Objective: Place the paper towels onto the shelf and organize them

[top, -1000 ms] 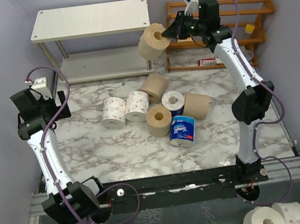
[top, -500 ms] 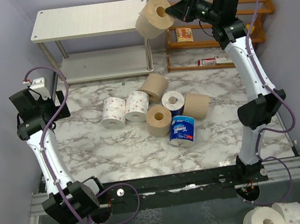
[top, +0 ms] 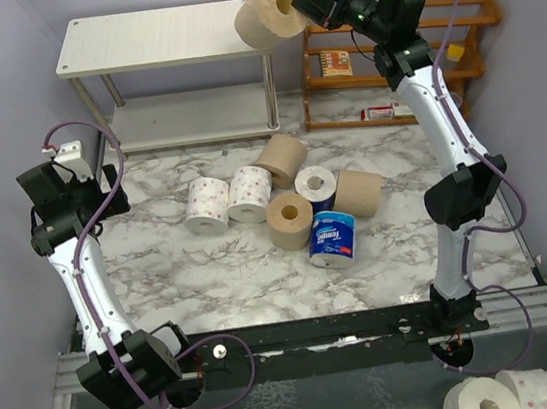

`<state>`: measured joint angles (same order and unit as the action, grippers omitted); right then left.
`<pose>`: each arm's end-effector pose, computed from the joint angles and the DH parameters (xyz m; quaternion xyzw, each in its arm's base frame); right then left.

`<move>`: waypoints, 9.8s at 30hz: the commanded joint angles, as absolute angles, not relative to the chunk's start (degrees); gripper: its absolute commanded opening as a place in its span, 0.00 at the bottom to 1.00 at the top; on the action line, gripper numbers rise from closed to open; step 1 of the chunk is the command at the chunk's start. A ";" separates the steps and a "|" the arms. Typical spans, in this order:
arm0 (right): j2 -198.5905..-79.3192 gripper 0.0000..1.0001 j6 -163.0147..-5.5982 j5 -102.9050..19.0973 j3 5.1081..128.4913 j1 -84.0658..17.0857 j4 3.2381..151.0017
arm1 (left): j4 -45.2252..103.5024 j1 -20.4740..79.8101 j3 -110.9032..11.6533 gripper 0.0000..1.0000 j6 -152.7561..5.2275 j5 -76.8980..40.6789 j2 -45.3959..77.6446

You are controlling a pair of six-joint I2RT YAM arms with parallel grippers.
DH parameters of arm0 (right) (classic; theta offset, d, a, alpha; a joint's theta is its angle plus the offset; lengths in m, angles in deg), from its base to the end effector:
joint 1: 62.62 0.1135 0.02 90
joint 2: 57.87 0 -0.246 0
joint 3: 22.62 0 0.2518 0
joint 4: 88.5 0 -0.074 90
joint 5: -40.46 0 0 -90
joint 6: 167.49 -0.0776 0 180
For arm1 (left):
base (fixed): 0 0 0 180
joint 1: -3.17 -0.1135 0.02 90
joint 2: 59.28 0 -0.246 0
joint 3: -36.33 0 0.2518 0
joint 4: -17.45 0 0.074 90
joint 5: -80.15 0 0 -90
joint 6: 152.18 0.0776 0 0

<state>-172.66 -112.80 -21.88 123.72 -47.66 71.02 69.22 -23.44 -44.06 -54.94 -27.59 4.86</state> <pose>0.4523 0.1581 0.4960 -0.0726 0.6401 0.4560 0.6141 0.2563 0.1020 0.3194 -0.0782 0.8778 0.0005 0.4726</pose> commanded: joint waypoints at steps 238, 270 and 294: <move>-140.77 0.76 -57.81 -49.31 34.99 -44.51 51.04 | 45.62 -7.33 -81.36 0.00 -160.27 -22.51 57.56; -141.73 0.76 -57.20 -46.36 35.02 -44.51 50.12 | 57.75 -6.84 -81.46 0.99 -142.69 -10.46 46.65; -139.85 0.76 -57.43 -47.23 34.34 -44.95 50.27 | 63.63 3.15 -51.18 0.99 -37.93 -41.80 21.64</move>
